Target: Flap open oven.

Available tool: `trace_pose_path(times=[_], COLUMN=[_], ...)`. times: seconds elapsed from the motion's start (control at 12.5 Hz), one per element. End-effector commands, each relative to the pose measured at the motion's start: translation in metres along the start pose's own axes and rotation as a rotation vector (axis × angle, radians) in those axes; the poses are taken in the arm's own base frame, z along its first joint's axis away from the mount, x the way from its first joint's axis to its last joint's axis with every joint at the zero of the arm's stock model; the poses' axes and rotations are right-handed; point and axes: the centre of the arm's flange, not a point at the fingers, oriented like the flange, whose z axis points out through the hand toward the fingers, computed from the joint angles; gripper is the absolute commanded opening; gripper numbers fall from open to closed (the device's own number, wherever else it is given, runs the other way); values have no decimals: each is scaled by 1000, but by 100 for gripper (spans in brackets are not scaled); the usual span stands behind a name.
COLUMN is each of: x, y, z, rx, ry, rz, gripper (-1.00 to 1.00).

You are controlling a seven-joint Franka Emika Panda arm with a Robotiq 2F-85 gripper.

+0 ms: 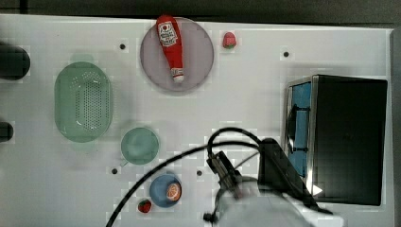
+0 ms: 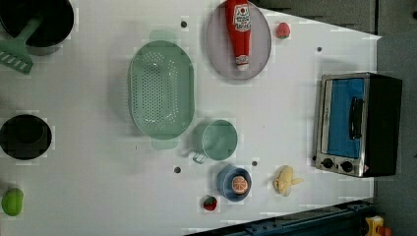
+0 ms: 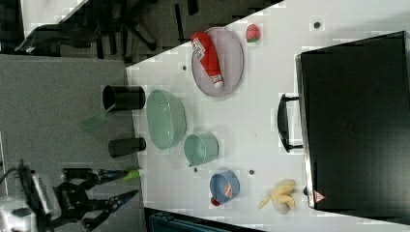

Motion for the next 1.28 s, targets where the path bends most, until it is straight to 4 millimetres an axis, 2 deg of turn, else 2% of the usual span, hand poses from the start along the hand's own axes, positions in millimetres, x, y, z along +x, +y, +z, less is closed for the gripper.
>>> trace_pose_path(times=[0.08,0.16,0.24,0.48,0.72,1.04,1.28], x=[12,16,22,57,104,175,213], y=[0,1,1,7,23,52,67], z=[29,35,43,84,132,183,219], rx=[-57,-62,-67,-90,-76,-54,-82], ry=[-47,-52,-54,-32,-37,20,76], rz=[67,72,55,-188,-470,-821,-993], gripper=[-55,-65,-65,-65,-65,-65,-65])
